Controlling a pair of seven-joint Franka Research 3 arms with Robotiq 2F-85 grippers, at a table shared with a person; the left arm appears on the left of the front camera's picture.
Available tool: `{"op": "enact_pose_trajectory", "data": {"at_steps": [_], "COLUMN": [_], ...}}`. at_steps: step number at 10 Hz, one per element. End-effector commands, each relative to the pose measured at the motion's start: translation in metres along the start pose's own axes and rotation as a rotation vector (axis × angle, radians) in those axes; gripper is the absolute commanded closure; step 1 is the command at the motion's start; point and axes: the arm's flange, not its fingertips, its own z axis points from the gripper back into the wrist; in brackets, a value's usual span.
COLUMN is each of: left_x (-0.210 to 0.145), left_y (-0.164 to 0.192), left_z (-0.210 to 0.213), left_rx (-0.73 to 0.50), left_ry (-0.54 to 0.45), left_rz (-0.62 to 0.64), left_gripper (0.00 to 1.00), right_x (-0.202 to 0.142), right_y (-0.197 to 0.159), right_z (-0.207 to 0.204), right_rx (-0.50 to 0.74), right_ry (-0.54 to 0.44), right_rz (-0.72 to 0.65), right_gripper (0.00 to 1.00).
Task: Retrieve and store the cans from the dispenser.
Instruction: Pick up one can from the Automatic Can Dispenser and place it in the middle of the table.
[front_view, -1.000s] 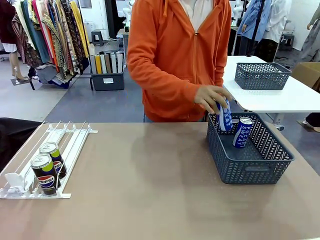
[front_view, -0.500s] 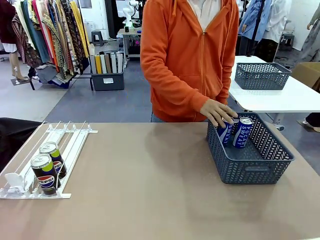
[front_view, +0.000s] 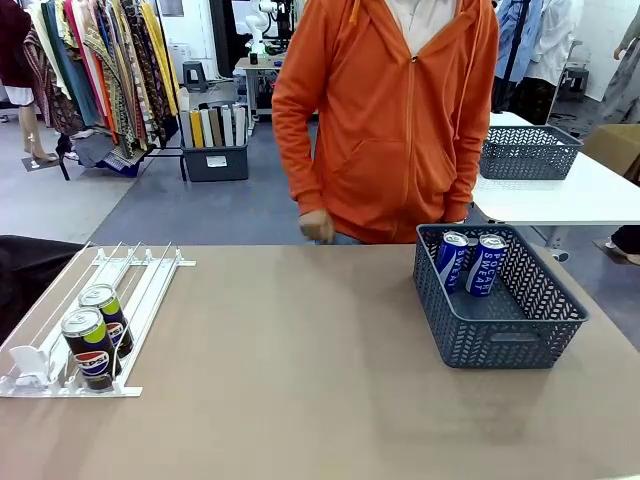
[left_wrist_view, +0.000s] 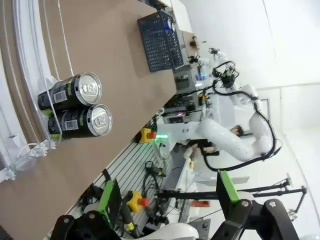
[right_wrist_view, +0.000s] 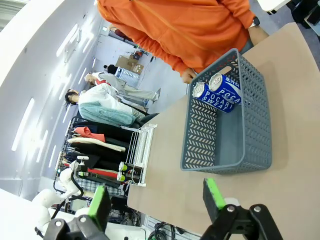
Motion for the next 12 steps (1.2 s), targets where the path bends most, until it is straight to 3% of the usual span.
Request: {"op": "enact_pose_trajectory", "data": {"at_steps": [1,3,6,8,9,10,12], "left_x": [-0.001,0.005,0.019,0.019,0.021,0.026,0.019], "left_y": [-0.044,-0.095,-0.119,-0.114,-0.112,-0.114,-0.117], "left_z": [-0.025,-0.083,-0.166,-0.197,-0.209,-0.214,-0.211], "left_rx": [0.369,0.694,0.923,1.071,1.141,1.000,1.072], "left_ry": [-0.070,0.022,0.120,0.114,0.046,0.146,0.099], "left_rz": [0.022,-0.053,-0.061,-0.005,0.024,0.008,-0.026], "left_gripper": [0.00,0.00,0.00,0.00,0.00,0.00,0.00], "right_x": [0.003,0.003,0.003,0.003,0.003,0.003,0.003], "right_y": [0.002,0.002,0.002,0.002,0.002,0.002,0.002], "right_z": [-0.001,-0.001,-0.001,-0.001,-0.001,-0.001,-0.001], "right_rx": [0.019,0.019,0.019,0.019,0.019,0.019,0.019], "right_ry": [-0.018,-0.018,-0.018,-0.018,-0.018,-0.018,-0.018], "right_rz": [0.026,0.026,0.026,0.026,0.026,0.026,0.026], "right_gripper": [0.00,0.00,0.00,0.00,0.00,0.00,0.00]}}
